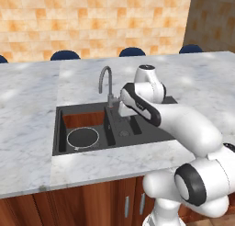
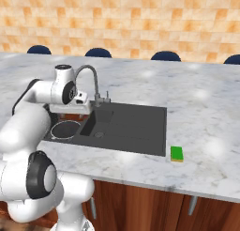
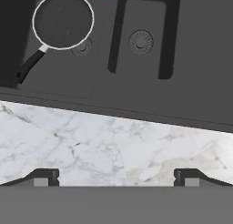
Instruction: Pick the pan and sponge and place them into the sink. Then turn on the water.
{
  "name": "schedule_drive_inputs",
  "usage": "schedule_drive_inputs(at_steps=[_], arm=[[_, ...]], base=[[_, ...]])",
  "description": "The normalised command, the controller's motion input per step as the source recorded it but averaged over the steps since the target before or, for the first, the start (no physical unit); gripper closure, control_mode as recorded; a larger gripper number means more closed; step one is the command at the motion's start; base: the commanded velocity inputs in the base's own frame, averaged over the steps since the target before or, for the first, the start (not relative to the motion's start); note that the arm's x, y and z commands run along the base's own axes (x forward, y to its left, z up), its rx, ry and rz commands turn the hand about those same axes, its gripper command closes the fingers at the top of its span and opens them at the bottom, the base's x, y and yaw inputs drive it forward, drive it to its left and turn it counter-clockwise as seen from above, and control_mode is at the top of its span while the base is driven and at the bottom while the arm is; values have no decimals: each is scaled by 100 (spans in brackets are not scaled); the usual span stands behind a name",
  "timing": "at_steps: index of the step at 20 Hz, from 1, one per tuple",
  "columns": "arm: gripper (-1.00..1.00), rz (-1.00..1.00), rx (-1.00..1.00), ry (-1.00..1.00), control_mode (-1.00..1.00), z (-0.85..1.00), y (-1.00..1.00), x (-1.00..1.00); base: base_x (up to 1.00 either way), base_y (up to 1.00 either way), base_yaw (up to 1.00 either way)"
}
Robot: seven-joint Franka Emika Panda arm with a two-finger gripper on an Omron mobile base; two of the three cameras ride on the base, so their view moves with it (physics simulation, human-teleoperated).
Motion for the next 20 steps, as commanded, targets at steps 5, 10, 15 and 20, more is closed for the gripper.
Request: schedule_drive_inputs(at_steps=[5,10,15,20], arm=[[-100,0,0,-7,-100,23,-55,-18],[-100,-1,0,-2,-100,28,-51,-12],[-100,-2,1,0,-100,30,-48,-10],[-100,-2,1,0,-100,28,-49,-17]], base=[[0,0,0],[0,0,0],[0,0,0],[0,0,0]])
